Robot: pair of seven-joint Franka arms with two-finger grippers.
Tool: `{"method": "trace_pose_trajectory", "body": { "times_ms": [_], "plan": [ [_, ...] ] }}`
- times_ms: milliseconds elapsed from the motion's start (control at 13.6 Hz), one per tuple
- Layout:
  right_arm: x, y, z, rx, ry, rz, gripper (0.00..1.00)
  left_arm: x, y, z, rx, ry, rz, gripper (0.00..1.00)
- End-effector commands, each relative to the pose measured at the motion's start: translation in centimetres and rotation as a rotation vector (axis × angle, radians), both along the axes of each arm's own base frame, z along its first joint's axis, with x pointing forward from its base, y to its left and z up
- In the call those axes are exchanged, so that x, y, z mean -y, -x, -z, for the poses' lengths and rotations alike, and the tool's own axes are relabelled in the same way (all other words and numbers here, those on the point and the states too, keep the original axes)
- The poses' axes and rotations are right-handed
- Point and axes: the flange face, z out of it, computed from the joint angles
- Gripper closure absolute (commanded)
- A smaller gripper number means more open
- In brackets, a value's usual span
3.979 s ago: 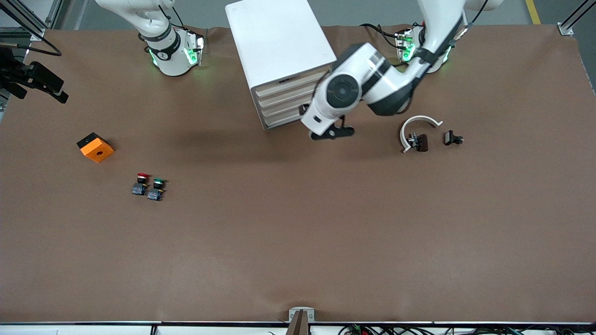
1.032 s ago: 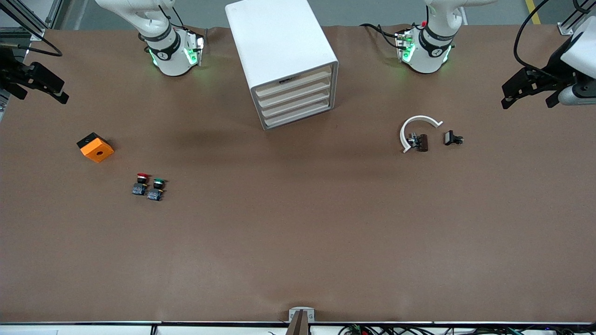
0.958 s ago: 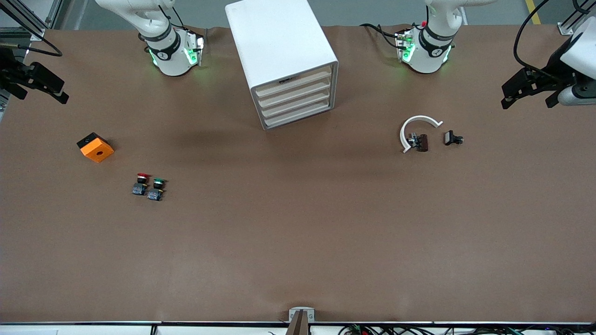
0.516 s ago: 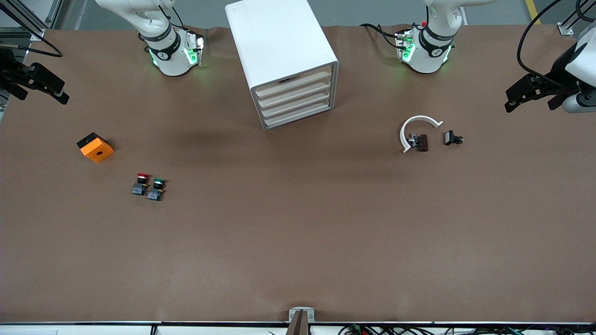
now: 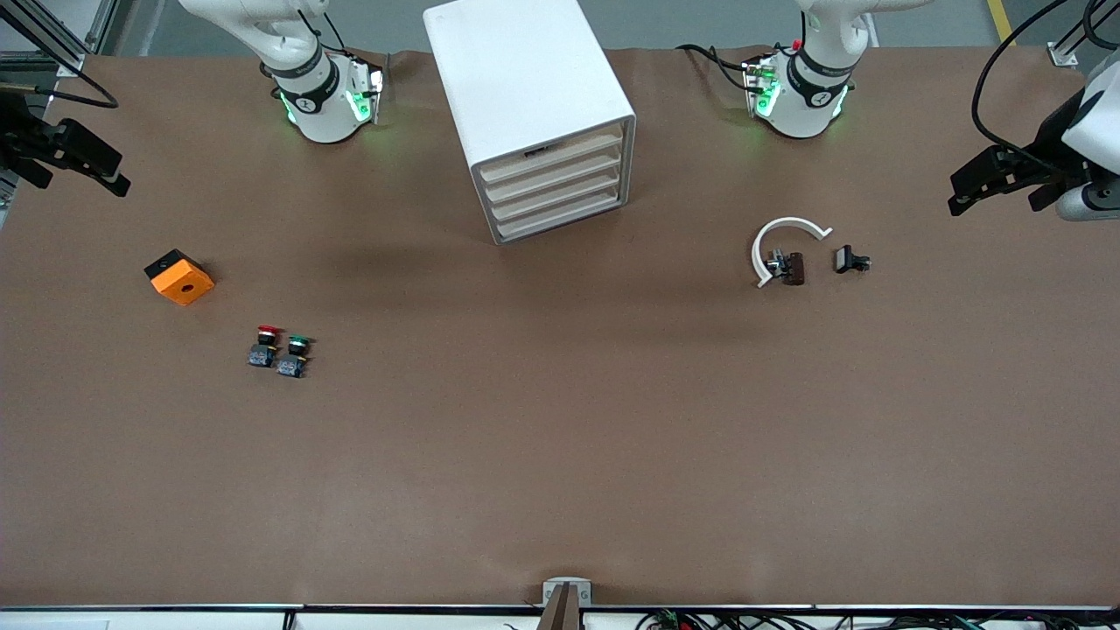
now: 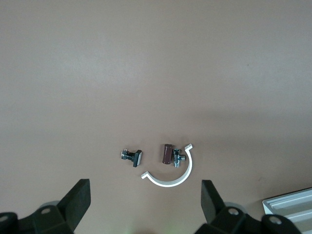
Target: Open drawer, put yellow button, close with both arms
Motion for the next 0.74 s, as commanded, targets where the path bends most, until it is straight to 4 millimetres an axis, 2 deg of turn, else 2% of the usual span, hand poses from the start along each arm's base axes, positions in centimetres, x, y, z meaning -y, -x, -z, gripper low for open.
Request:
{"method": "trace_pose_trajectory", "body": {
  "times_ms": [0,295,663],
  "plan": [
    [-0.26,-0.34,-0.34,0.003,0.005,-0.002,0.0,0.0,-0.15,-0.74,-0.006,0.011,-0.005,0.0],
    [-0.18,-0.34,-0.34,0.003,0.005,0.0,0.0,-0.29,-0.01,-1.63,0.008,0.007,-0.01,0.0],
    [-0.18,-0.34,-0.34,0.003,0.005,0.0,0.0,-0.43,0.2,-1.6,-0.009,0.002,-0.014,0.0]
  ]
}}
